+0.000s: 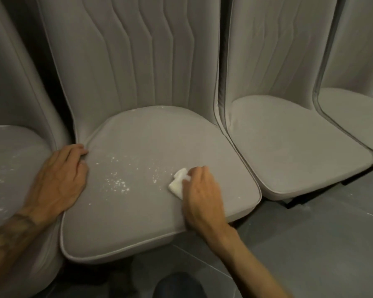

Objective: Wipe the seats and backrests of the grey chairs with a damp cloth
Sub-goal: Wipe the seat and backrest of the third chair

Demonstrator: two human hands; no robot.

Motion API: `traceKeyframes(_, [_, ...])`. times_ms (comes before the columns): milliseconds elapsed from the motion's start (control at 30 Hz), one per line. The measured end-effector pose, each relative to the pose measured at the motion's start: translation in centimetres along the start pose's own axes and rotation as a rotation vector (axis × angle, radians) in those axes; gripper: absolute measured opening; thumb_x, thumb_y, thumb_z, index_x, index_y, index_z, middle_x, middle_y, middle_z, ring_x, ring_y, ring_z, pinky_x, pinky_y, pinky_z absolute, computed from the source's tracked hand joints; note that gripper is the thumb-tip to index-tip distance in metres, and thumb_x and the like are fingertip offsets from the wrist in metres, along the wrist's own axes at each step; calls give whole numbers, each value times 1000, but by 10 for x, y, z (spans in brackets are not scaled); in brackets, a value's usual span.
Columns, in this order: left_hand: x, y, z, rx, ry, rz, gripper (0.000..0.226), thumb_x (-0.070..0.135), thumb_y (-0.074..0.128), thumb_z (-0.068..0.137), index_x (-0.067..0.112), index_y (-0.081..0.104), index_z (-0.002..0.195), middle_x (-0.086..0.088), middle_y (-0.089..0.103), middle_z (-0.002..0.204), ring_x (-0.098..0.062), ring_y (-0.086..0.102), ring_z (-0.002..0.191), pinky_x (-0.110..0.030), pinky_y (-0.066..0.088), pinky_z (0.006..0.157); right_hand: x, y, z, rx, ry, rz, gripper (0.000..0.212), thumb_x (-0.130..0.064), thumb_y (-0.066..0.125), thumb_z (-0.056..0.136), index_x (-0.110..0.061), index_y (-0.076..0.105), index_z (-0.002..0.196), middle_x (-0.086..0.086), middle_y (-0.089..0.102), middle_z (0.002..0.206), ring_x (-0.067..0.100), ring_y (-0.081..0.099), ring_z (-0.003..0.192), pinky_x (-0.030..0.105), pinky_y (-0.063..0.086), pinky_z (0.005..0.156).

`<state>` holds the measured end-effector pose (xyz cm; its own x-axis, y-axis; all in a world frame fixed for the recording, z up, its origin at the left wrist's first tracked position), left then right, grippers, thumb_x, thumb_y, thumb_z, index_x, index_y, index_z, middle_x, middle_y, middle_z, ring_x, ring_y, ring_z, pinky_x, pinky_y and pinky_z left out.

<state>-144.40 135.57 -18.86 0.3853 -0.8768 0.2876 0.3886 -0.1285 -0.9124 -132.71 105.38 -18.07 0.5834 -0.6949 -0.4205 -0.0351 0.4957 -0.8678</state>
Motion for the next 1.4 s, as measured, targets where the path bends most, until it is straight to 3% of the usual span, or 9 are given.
traceKeyframes(100, [-1,-1,-1,-4,-12,-1,45,28,36,99,4,58,129,-21,59,137,-42,56,121,-51,39,110,18,-14,9,-20,-64,-32,21,-23,38,104,-9,52,110,8,49,105,27,50,85,43,44,76])
traceKeyframes(200, [-1,-2,-2,-14,-15,-3,44,27,37,100,2,59,128,-21,59,138,-41,57,123,-51,40,111,70,-37,14,77,151,-79,16,-17,43,103,-5,52,107,14,50,104,35,52,87,45,43,78])
traceKeyframes(267, [2,-3,-1,-6,-12,-5,42,26,38,100,1,61,126,-22,60,136,-42,58,119,-52,43,108,51,-34,6,149,200,-99,12,-14,44,101,-6,52,103,15,52,100,35,52,84,46,44,74])
traceKeyframes(467, [0,-3,-1,22,1,14,39,29,38,102,3,61,119,-20,61,130,-41,59,112,-52,45,102,-5,-8,2,33,-72,-47,12,-13,50,100,-3,56,101,15,53,95,35,54,79,47,50,68])
traceKeyframes(633, [0,-3,0,29,0,21,33,29,39,102,5,59,113,-19,61,125,-40,58,106,-52,47,95,57,-39,1,176,206,-180,9,-10,54,99,-2,53,98,19,53,95,39,52,82,46,44,70])
traceKeyframes(867, [0,-1,0,10,5,-13,34,29,41,103,5,61,117,-19,61,131,-38,57,112,-50,44,100,-7,-6,3,53,-48,-80,7,-14,49,100,-8,50,103,9,49,96,32,53,76,42,48,66])
traceKeyframes(1067, [3,-7,-1,13,4,-43,30,27,43,103,5,61,115,-20,61,128,-38,56,109,-52,45,97,37,-43,-15,219,288,-191,6,-7,53,96,-4,49,100,21,53,94,42,55,76,44,45,67])
traceKeyframes(1200, [3,-5,-3,4,4,-40,30,27,42,103,5,60,114,-20,60,128,-39,55,109,-52,45,96,-47,11,-26,113,42,-100,4,-16,44,97,-15,45,101,5,48,94,26,52,73,34,43,61])
traceKeyframes(1400, [3,-11,-2,-31,37,-9,38,29,40,104,3,62,120,-19,61,127,-37,56,110,-48,42,100,-2,-9,14,179,144,-138,7,-4,55,96,-6,48,97,15,51,93,39,52,77,43,42,65])
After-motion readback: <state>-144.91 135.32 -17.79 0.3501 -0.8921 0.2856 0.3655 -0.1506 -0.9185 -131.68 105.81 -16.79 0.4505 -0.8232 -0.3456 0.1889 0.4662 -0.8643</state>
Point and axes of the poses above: each hand's wrist, its own z-axis towards the middle knuckle, its own y-axis out of the palm, x = y × z, the point moved 10 cm from there along z, towards the middle knuckle
